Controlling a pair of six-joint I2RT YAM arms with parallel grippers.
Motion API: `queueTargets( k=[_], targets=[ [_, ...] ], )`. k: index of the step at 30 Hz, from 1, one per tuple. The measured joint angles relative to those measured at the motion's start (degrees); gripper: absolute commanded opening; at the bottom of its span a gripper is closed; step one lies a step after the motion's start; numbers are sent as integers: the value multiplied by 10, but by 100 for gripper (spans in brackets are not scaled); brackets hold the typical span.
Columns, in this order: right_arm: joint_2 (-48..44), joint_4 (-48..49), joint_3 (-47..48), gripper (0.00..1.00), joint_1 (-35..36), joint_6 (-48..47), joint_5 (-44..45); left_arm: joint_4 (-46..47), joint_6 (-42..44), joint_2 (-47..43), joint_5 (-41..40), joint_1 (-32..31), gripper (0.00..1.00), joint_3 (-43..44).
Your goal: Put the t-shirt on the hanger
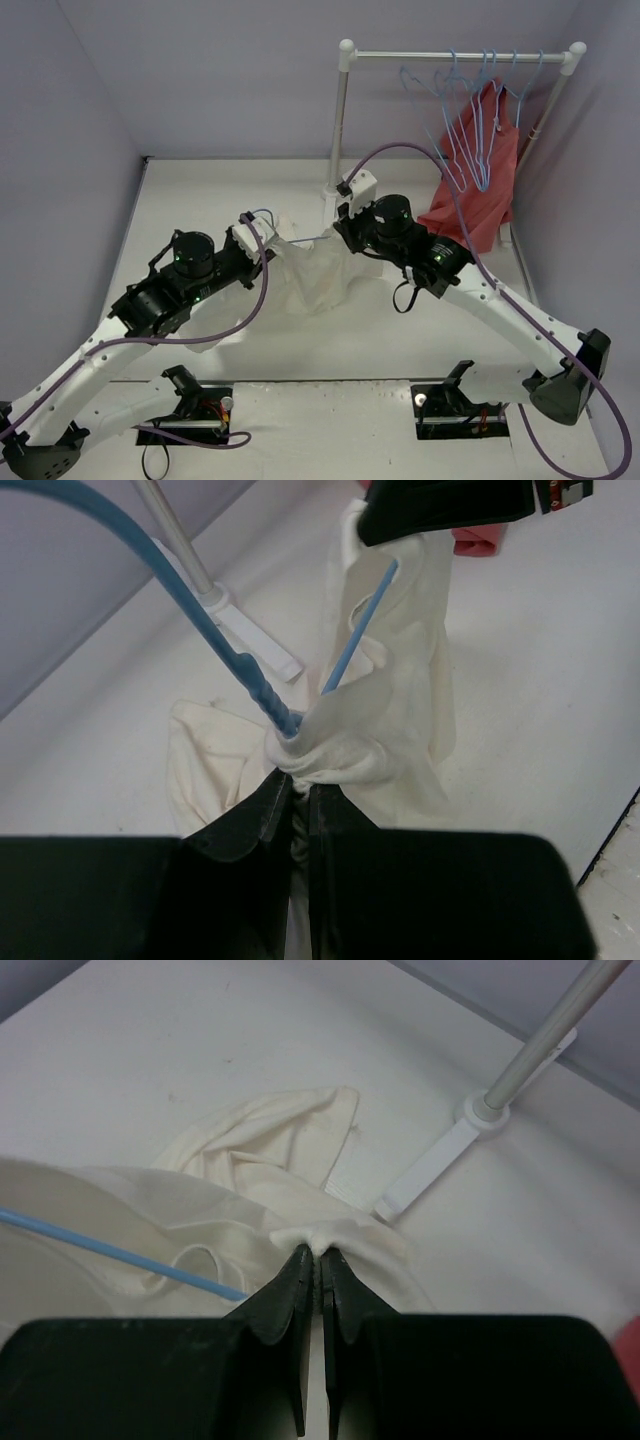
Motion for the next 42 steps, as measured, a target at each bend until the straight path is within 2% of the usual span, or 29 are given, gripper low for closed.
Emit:
queueTargets(
  k=[6, 15, 23, 27, 35, 42],
  targets=[
    [-51, -36, -8, 0, -25, -50, 3, -22, 28, -35, 0, 14, 0, 18],
    [-25, -90, 118, 0, -68, -113, -44, -75, 77, 65, 36, 17, 0, 176],
    [7, -102, 149, 0, -66, -129, -127, -112, 99, 80, 14, 28, 0, 246],
    [23, -105, 151, 0, -43, -129, -143, -88, 87, 74, 27, 29, 0, 219],
    [32, -109, 122, 0, -26, -124, -158, 6, 28, 61, 90, 29, 0, 59],
    [32, -108, 95, 0, -18, -118, -174, 98, 2, 26, 99, 29, 0, -48]
  ],
)
